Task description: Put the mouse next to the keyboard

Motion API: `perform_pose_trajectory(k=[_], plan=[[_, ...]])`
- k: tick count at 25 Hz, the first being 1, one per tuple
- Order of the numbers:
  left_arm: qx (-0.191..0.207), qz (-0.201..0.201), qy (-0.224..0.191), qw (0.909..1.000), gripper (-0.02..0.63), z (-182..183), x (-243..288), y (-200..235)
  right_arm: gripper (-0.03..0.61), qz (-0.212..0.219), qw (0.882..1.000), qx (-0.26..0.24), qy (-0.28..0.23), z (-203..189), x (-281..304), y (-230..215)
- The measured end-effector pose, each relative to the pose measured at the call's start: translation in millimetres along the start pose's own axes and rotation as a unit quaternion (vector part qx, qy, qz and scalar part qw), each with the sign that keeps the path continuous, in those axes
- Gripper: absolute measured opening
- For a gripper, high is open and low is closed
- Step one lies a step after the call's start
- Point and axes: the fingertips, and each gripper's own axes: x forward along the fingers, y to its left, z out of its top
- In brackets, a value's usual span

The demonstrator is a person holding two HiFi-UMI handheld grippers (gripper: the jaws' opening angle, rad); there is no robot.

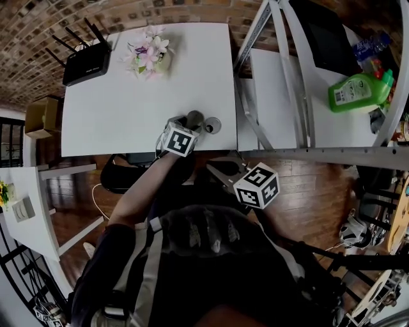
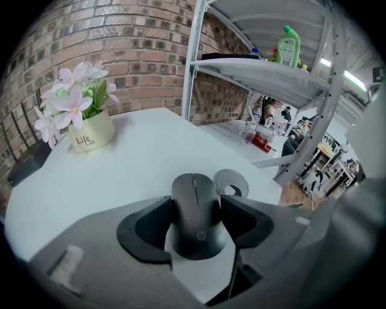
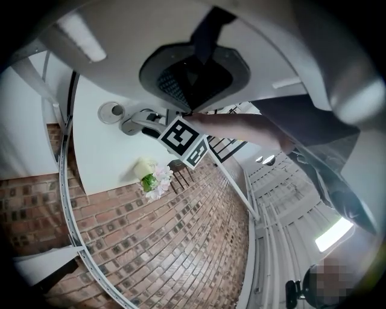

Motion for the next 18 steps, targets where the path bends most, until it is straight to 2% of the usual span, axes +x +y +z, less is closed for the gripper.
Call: perform_pose_trajectory(k=[7,18], plan=[[0.010,-0.008,0.004,0.9999,0.267,1.2,-2.6,1.3,0.005,-0.008,1.000,-0.002,0.001,5.9,5.5,2.0],[-0.014,0.003,0.000,0.9999,0.267,-3.7,-10.2,19.1,0.005,-0.006,1.000,-0.007,0.006,14.3,15.4,5.1]])
